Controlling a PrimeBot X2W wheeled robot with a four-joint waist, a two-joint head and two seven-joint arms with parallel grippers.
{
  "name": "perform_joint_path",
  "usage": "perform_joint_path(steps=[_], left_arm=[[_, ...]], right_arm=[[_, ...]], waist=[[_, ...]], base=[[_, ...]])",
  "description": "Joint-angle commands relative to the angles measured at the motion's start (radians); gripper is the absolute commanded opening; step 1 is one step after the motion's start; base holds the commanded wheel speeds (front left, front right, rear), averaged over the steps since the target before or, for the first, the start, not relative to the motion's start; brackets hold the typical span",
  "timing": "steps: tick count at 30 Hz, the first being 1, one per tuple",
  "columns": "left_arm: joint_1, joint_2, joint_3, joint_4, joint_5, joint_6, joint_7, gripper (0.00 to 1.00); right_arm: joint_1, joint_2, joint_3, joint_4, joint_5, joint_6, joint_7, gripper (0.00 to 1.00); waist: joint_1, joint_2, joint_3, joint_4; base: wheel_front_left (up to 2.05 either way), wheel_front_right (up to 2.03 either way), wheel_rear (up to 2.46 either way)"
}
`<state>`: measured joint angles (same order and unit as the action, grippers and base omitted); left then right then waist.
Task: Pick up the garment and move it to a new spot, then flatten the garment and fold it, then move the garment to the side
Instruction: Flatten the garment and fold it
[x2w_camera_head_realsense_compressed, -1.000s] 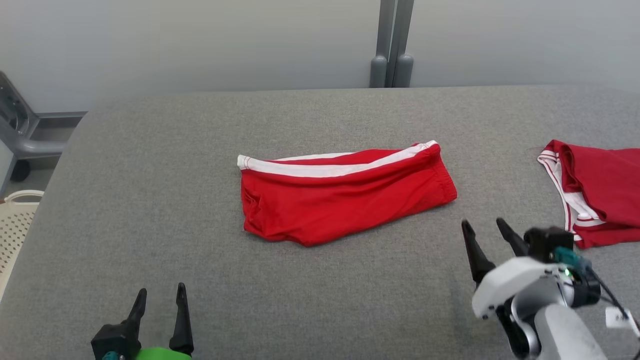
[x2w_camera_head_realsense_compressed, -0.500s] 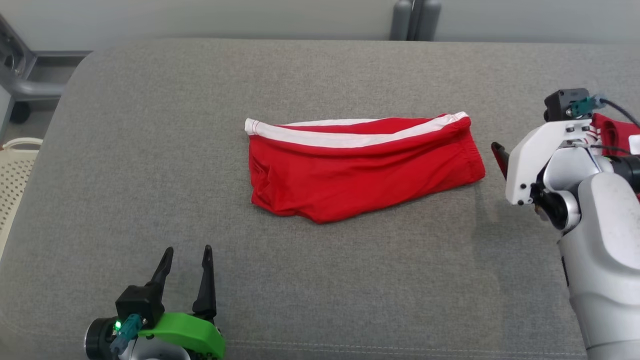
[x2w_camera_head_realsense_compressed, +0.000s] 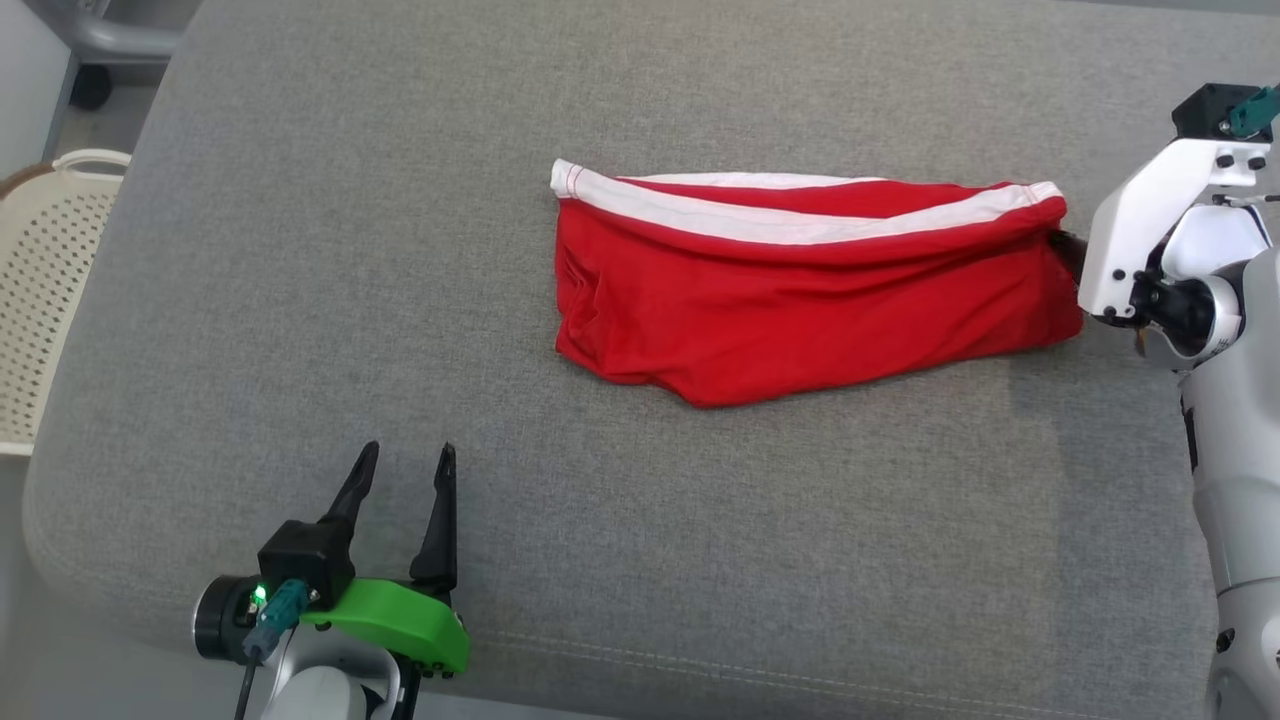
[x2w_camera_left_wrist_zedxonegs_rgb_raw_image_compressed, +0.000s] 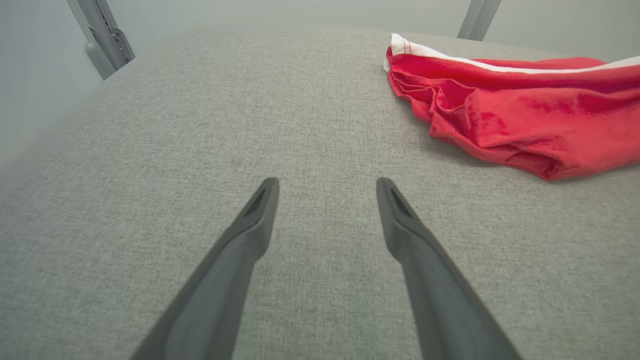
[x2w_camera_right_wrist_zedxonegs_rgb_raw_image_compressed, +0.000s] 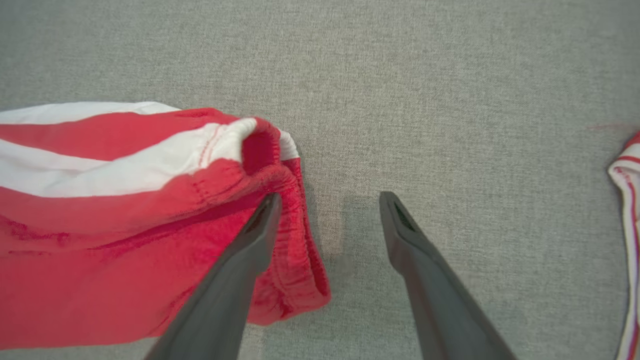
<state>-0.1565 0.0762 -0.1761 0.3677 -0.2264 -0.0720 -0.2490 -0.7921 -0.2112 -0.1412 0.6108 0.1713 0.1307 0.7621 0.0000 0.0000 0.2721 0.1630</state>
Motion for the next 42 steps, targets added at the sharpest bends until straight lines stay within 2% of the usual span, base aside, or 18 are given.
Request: perform_joint_path(steps=[1, 8, 16, 19, 20, 21, 23, 29, 32, 42], left_arm=[[-0.020, 0.003, -0.002, 0.003, 0.005, -0.003, -0.009, 1.00], [-0.031, -0.006, -0.015, 0.016, -0.009, 0.000, -0.011, 1.00], [-0.048, -0.010, -0.027, 0.033, -0.021, -0.006, -0.015, 1.00], [-0.055, -0.011, -0.029, 0.038, -0.024, -0.005, -0.016, 1.00], [-0.056, -0.012, -0.030, 0.040, -0.025, -0.004, -0.017, 1.00], [-0.058, -0.012, -0.031, 0.042, -0.024, -0.004, -0.017, 1.00], [-0.062, -0.012, -0.032, 0.044, -0.024, -0.001, -0.016, 1.00], [-0.065, -0.012, -0.031, 0.055, -0.028, -0.001, -0.016, 1.00], [-0.057, -0.013, -0.034, 0.065, -0.031, -0.001, -0.017, 1.00], [-0.038, -0.014, -0.037, 0.062, -0.035, -0.001, -0.017, 1.00]], right_arm=[[-0.018, -0.011, -0.003, 0.010, 0.001, 0.000, 0.010, 1.00], [-0.030, -0.010, -0.009, 0.055, 0.003, 0.000, 0.048, 1.00], [-0.050, 0.037, -0.086, 0.097, 0.045, 0.000, 0.103, 1.00], [-0.059, 0.055, -0.113, 0.118, 0.038, 0.000, 0.156, 0.98], [-0.061, 0.054, -0.118, 0.121, 0.026, 0.000, 0.169, 0.93], [-0.063, 0.054, -0.121, 0.121, 0.015, 0.000, 0.179, 0.74], [-0.066, 0.057, -0.129, 0.112, -0.010, 0.000, 0.186, 0.00], [-0.068, 0.038, -0.175, 0.077, -0.104, -0.001, 0.213, 0.00], [-0.055, 0.037, -0.194, 0.071, -0.109, -0.001, 0.257, 0.00], [-0.022, -0.031, -0.302, -0.047, -0.202, -0.001, 0.368, 0.00]], waist=[[0.0000, 0.0000, 0.032, 0.030], [0.0000, 0.0000, 0.053, 0.052], [0.0000, 0.0000, 0.078, 0.069], [0.0000, 0.0000, 0.086, 0.074], [0.0000, 0.0000, 0.088, 0.076], [0.0000, 0.0000, 0.090, 0.078], [0.0000, 0.0000, 0.091, 0.080], [0.0000, 0.0000, 0.083, 0.073], [0.0000, 0.0000, 0.063, 0.066], [0.0000, 0.0000, 0.012, 0.050]], base=[[0.00, 0.00, 0.00], [0.00, 0.00, 0.00], [0.00, 0.00, 0.00], [0.00, 0.00, 0.00], [0.00, 0.00, 0.00], [0.00, 0.00, 0.00], [0.00, 0.00, 0.00], [0.00, 0.00, 0.00], [0.00, 0.00, 0.00], [0.00, 0.00, 0.00]])
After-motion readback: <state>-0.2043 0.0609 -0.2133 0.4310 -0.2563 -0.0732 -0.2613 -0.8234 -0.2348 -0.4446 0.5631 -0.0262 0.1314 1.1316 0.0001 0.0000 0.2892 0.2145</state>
